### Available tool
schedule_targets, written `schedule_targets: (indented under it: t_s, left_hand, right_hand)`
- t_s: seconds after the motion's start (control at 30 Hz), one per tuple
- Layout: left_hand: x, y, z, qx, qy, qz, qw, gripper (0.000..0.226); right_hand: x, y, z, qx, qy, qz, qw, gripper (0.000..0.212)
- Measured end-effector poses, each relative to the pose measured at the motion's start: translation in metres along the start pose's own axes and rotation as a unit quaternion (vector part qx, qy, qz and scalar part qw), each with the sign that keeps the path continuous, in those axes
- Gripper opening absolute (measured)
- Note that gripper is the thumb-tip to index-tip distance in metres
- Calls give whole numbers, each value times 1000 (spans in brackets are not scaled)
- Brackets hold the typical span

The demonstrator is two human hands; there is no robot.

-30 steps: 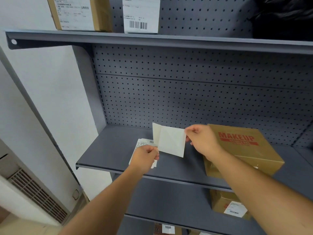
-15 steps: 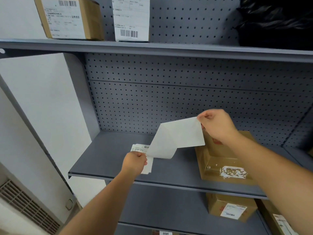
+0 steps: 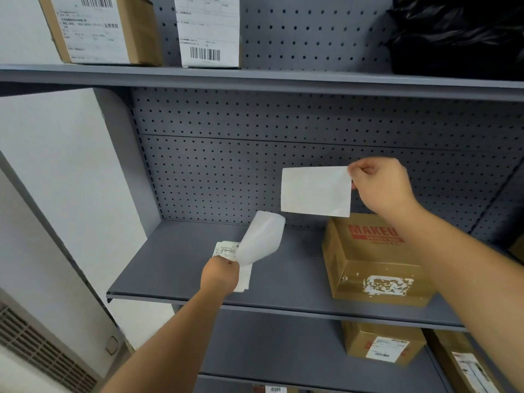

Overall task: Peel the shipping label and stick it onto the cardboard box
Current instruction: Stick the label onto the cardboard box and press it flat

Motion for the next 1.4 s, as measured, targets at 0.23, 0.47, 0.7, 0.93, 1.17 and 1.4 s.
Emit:
schedule_targets:
  t_s: [0.23, 0.47, 0.7, 0.93, 1.17, 1.4]
  left_hand:
    - [-6, 3, -1, 37, 68, -186, 980, 23]
    - [-17, 11, -2, 62, 96, -292, 950, 26]
    - [-38, 10, 8, -10, 180, -270, 946, 18]
    - [-110, 41, 31, 24, 176, 158, 971, 21]
    - [-159, 60, 31, 97, 32, 431, 896, 50]
    - [-162, 72, 31, 98, 51, 363, 925, 20]
  right_hand:
    - [-6, -1, 2, 7, 26, -43, 999, 20]
    - [-18, 7, 7, 20, 31, -43, 998, 21]
    - [-24, 12, 17, 21, 25, -35, 999, 21]
    - [-28, 15, 32, 7, -20, -25, 999, 19]
    - [-29, 21, 68, 46, -183, 37, 981, 11]
    - [-45, 33, 86, 152, -256, 108, 949, 20]
Point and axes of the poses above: each hand's wrist, its own z-axis away from the middle knuckle, its own y-axis out of the palm, x = y × z, the point moved 2 cm from there along -z, towards the middle knuckle, and after that the axes turned 14 degrees about y, right-handed, at the moved point
